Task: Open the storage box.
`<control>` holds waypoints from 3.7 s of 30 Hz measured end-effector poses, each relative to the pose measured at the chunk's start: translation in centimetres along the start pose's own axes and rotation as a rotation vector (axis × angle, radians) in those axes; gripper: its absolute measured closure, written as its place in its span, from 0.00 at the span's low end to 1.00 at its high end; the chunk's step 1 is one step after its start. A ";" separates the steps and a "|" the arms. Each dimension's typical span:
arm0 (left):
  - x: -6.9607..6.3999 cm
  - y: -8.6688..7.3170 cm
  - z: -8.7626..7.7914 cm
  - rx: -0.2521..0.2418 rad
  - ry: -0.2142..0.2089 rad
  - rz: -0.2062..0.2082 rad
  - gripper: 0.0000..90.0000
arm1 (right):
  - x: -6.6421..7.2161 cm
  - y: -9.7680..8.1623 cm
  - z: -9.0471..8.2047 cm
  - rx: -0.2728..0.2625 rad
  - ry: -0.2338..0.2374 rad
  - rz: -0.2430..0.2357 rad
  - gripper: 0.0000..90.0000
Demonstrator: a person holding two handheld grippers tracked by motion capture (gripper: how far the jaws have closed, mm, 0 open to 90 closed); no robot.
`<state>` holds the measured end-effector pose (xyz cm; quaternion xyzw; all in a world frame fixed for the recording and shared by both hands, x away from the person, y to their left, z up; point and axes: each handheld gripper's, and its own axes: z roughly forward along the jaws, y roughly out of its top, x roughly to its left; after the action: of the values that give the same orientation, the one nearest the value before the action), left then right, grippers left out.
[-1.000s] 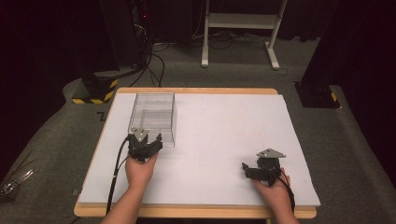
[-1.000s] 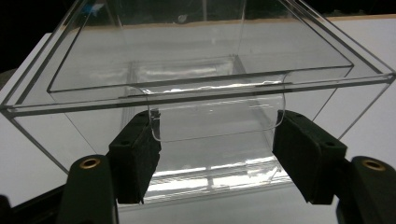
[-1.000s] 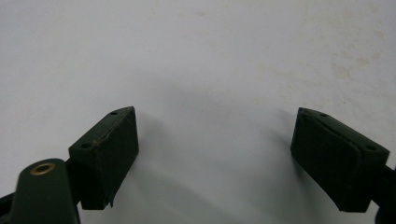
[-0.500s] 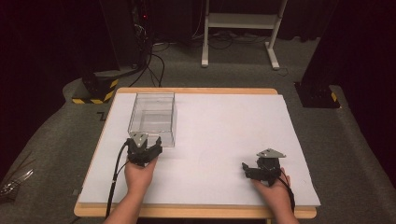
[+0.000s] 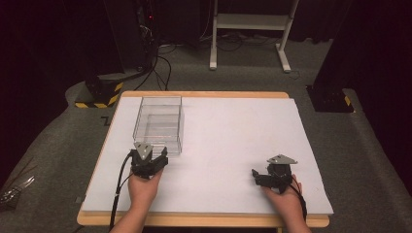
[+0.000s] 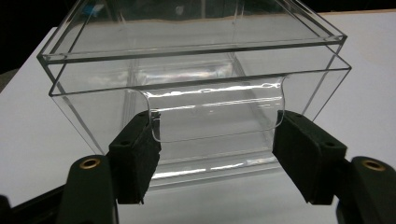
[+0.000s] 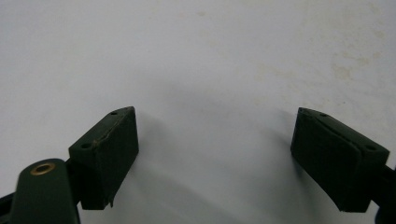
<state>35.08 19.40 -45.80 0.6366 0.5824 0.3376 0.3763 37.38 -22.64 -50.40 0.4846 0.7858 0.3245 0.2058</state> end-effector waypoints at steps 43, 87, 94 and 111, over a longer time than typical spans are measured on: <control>-0.8 -3.4 -5.4 0.006 -0.022 0.015 0.37 | 0.0 0.0 0.0 0.000 0.000 0.000 0.17; -0.9 -5.5 -9.2 0.034 -0.061 0.048 0.37 | 0.0 0.0 0.0 -0.001 -0.001 -0.004 0.17; -0.9 -5.7 -9.4 0.027 -0.061 0.044 0.37 | 0.0 0.0 0.0 -0.001 -0.001 -0.005 0.17; -0.8 -6.0 -9.4 0.018 -0.067 0.029 0.32 | 0.0 0.0 0.0 -0.001 -0.001 -0.004 0.17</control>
<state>23.93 19.63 -46.39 0.6594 0.5629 0.3163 0.3851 37.39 -22.65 -50.40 0.4831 0.7865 0.3244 0.2070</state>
